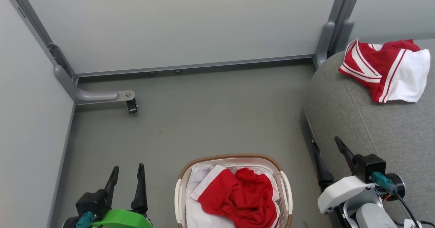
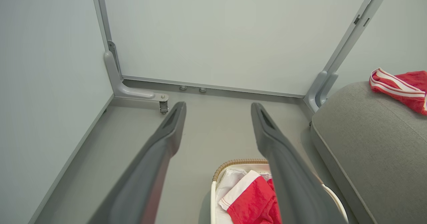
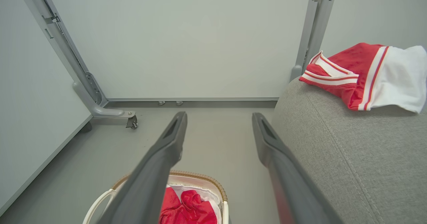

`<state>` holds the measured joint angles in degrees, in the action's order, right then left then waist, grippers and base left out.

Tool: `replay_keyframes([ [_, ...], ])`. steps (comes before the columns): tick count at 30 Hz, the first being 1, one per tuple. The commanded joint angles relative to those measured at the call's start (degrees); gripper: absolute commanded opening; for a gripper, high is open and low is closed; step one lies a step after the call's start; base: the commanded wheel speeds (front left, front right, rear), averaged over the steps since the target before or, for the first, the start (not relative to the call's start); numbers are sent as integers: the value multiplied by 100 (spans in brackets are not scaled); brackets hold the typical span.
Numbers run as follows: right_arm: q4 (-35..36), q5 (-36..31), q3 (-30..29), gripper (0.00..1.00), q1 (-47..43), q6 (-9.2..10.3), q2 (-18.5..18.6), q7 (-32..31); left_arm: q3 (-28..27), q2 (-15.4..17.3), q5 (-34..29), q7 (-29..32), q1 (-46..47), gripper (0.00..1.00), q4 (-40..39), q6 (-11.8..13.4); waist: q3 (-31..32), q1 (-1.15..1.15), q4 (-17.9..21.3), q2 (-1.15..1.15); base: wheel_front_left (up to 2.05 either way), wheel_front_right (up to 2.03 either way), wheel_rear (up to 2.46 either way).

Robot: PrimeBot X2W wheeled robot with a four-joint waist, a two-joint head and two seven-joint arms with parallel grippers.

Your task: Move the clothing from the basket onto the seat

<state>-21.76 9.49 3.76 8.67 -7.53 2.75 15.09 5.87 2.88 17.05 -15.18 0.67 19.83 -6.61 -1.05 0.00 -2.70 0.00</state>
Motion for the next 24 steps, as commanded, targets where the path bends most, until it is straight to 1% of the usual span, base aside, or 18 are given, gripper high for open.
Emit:
replay_keyframes([
  [1,24,13,-2,100,-47,8,26,11,21,2,16,4,-1,100,14,-2,-4,0,-3,0,0,0,0],
  [19,65,26,-3,100,45,8,26,11,110,3,158,4,129,100,26,-23,-109,0,4,0,0,0,0],
  [24,160,-36,-98,100,148,8,26,11,363,3,30,4,345,100,61,-33,-355,0,-13,0,0,0,0],
])
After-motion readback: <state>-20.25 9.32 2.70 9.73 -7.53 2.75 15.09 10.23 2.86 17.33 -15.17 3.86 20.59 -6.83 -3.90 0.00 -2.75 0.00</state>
